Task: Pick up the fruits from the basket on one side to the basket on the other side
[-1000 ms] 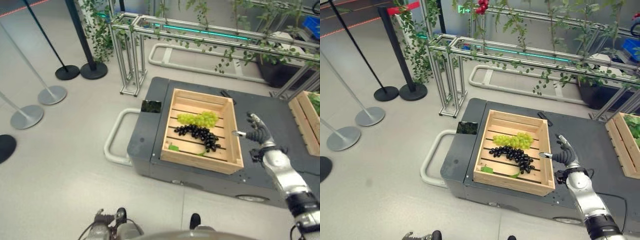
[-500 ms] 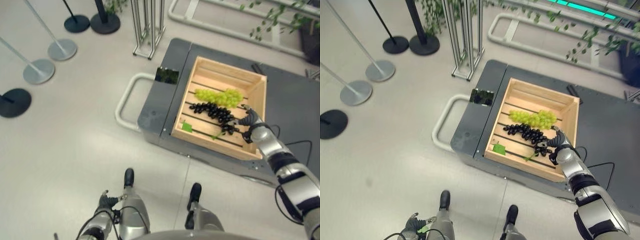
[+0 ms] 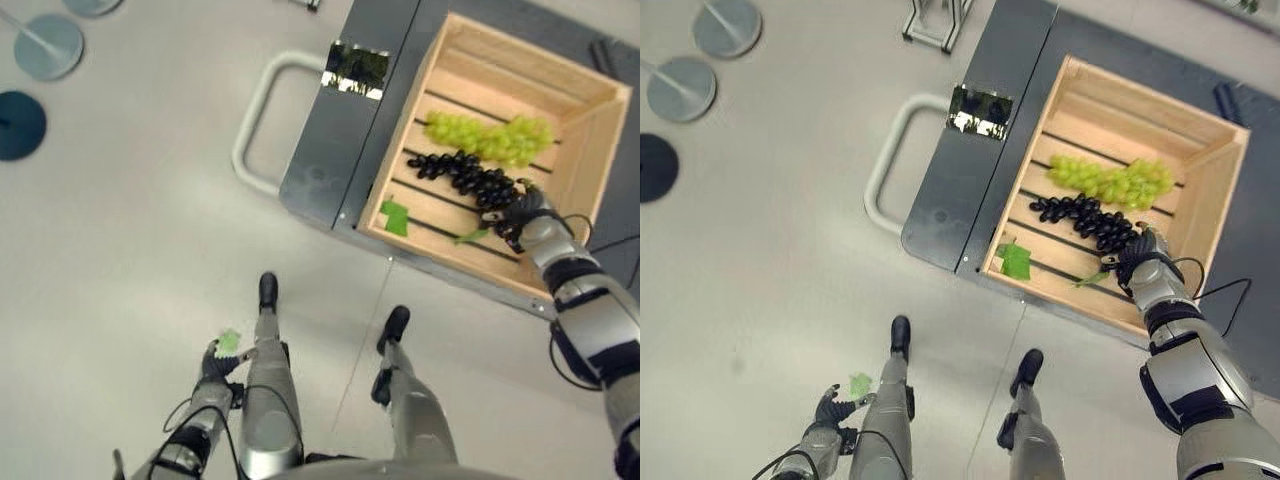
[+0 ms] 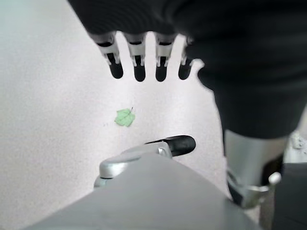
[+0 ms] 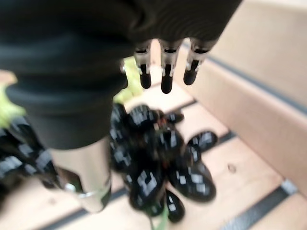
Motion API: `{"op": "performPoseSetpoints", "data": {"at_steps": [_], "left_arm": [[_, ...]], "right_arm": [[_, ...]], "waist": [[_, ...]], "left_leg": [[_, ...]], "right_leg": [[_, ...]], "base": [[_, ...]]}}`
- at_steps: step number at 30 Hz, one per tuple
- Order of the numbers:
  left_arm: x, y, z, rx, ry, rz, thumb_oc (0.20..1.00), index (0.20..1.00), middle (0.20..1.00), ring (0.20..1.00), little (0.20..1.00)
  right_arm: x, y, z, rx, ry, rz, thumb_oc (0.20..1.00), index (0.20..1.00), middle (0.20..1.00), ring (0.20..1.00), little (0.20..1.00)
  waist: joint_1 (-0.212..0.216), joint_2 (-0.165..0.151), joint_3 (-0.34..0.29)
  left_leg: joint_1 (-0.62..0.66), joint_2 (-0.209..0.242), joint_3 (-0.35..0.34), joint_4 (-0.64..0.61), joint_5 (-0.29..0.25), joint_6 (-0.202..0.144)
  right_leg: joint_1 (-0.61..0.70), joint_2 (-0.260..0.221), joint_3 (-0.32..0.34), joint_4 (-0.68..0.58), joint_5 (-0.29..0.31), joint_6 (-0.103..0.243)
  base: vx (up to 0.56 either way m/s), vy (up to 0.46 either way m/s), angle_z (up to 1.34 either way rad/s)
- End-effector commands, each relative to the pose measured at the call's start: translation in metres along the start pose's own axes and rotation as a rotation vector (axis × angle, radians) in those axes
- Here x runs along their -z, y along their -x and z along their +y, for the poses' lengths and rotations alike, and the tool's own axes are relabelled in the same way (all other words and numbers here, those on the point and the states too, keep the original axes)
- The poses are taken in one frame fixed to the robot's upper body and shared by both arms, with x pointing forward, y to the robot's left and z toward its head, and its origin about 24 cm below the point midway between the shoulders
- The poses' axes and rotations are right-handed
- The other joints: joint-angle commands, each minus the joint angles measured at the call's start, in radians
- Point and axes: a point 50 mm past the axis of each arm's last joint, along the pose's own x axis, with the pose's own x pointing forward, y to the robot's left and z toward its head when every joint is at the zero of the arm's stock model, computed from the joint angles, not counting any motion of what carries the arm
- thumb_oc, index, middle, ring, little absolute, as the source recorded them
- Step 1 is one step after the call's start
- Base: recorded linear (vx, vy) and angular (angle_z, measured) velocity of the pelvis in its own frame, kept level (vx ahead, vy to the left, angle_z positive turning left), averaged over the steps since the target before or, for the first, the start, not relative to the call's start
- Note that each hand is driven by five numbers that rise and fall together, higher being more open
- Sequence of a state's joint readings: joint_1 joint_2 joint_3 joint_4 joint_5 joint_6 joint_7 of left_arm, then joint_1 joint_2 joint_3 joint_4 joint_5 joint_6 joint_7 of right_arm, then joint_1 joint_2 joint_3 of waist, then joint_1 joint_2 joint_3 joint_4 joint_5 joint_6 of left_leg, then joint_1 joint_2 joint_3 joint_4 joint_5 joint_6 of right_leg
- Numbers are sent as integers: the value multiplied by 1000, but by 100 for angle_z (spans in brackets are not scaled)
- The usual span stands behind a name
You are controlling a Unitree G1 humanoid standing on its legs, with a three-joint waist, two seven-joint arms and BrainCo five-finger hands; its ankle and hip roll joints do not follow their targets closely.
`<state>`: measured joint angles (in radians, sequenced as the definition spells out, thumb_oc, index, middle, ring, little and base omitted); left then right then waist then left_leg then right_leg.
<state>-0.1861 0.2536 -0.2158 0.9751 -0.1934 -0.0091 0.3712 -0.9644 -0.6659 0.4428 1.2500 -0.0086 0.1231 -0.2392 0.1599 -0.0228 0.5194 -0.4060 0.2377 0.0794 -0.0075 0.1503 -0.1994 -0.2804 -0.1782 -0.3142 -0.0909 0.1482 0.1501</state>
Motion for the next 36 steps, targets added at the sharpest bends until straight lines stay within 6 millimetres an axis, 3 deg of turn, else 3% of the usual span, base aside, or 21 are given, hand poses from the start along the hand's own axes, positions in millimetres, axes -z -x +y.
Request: {"op": "performPoseSetpoints", "data": {"at_steps": [1, 4, 7, 12, 19, 27, 28, 29, 30, 31, 32, 36], "left_arm": [[8, 16, -43, 111, 44, 34, 1000, 1000, 1000, 1000, 1000], [4, 18, -47, 121, 64, 20, 1000, 1000, 1000, 1000, 1000], [-3, 18, -51, 131, 67, -1, 1000, 1000, 1000, 1000, 1000], [-11, 17, -53, 133, 66, -21, 1000, 1000, 1000, 1000, 1000], [-26, 14, -52, 123, 50, -71, 1000, 1000, 1000, 1000, 1000], [-38, 14, -53, 122, 46, -126, 1000, 1000, 1000, 1000, 1000], [-40, 14, -53, 121, 45, -131, 1000, 1000, 1000, 1000, 1000], [-41, 14, -53, 122, 47, -137, 1000, 1000, 1000, 1000, 1000], [-43, 14, -53, 120, 50, -146, 1000, 1000, 1000, 1000, 1000], [-44, 14, -53, 121, 52, -147, 1000, 1000, 1000, 1000, 1000], [-45, 14, -53, 121, 53, -152, 1000, 1000, 1000, 1000, 1000], [-50, 12, -52, 119, 55, -164, 1000, 1000, 1000, 1000, 1000]], "right_arm": [[-13, -8, -56, 167, -1, -25, 1000, 1000, 1000, 1000, 1000], [-11, -7, -55, 165, -6, -19, 1000, 1000, 1000, 1000, 1000], [-7, -7, -49, 171, -141, 7, 1000, 1000, 1000, 1000, 1000], [-6, -6, -39, 171, -224, 25, 1000, 1000, 1000, 1000, 1000], [-15, -5, -31, 159, -154, 11, 1000, 1000, 1000, 1000, 1000], [-29, -6, -37, 186, -32, -29, 1000, 1000, 1000, 1000, 1000], [-29, -6, -38, 191, -31, -30, 947, 947, 947, 947, 947], [-31, -6, -38, 194, -26, -35, 758, 758, 758, 758, 758], [-32, -6, -40, 201, -33, -36, 482, 482, 482, 482, 482], [-32, -6, -40, 202, -39, -37, 410, 410, 410, 410, 410], [-34, -6, -40, 203, -43, -41, 200, 200, 200, 200, 200], [-40, -5, -36, 193, -70, -57, 200, 200, 200, 200, 200]], "waist": [[4, 5, 1], [8, 3, 1], [8, 1, 1], [8, 8, 1], [6, 18, 1], [4, 27, 1], [3, 27, 1], [3, 27, 1], [3, 28, 1], [2, 27, 1], [1, 26, 1], [-5, 19, 1]], "left_leg": [[-120, -30, -31, -15, 57, 5], [-142, -34, -34, -9, 57, 7], [-174, -45, -49, -5, 51, 13], [-195, -59, -64, -5, 48, 22], [-217, -78, -90, -4, 47, 33], [-276, -96, -116, 2, 48, 39], [-283, -98, -118, 4, 48, 39], [-290, -100, -119, 4, 48, 39], [-297, -102, -122, 5, 48, 39], [-302, -102, -123, 5, 48, 40], [-309, -103, -125, 7, 47, 41], [-325, -108, -133, 10, 46, 43]], "right_leg": [[-7, -34, 7, 104, -193, 51], [-24, -30, 10, 102, -193, 49], [-50, -28, 20, 101, -197, 48], [-65, -27, 37, 99, -199, 46], [-84, -24, 62, 94, -200, 44], [-131, -20, 79, 88, -193, 43], [-135, -19, 82, 86, -193, 43], [-141, -19, 82, 85, -191, 44], [-147, -17, 85, 84, -190, 43], [-150, -18, 85, 82, -189, 44], [-155, -17, 87, 81, -188, 44], [-171, -13, 100, 76, -185, 44]], "base": [[-20, 20, 9], [-3, 6, 1], [8, -25, 0], [9, -8, 6], [7, -14, 12], [-8, -14, 8], [-8, -13, 6], [-6, -20, 7], [-8, -3, 8], [-8, -6, 10], [-4, -8, 9], [1, -11, 5]]}}
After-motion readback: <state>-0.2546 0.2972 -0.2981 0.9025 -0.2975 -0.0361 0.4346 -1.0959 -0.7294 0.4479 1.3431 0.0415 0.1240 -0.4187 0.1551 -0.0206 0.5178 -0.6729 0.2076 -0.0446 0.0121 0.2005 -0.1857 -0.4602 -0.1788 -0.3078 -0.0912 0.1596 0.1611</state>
